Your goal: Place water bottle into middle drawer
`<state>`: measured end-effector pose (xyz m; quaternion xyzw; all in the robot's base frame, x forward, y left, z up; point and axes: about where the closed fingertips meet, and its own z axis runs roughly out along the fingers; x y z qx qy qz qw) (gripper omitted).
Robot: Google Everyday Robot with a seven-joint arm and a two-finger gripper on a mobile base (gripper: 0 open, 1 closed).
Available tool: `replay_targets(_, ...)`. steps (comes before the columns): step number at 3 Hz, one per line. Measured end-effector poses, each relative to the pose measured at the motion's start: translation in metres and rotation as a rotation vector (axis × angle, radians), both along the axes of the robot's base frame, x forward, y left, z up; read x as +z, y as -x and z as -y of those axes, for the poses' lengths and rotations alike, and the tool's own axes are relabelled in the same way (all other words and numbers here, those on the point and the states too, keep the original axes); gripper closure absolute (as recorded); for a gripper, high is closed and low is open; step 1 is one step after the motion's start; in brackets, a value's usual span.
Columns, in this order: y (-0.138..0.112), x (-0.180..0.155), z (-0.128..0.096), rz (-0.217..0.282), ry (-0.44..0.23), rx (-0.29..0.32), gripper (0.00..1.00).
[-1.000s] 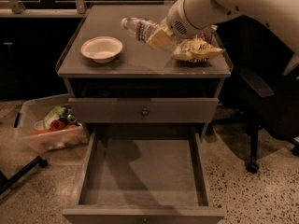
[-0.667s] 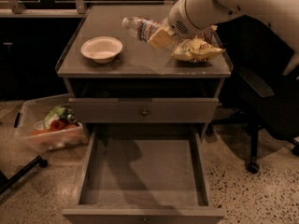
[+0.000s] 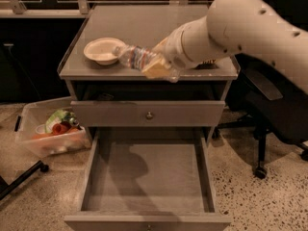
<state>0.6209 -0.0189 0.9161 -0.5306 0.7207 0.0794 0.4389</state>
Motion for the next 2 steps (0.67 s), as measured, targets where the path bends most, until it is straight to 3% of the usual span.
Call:
replay_targets(1,0.028,-0.063,-0.031,0.012,0.053,0.076,1.0)
replay_targets(2,0.045,-0.137,-0.051,0.001,0.17,0.113,1.0)
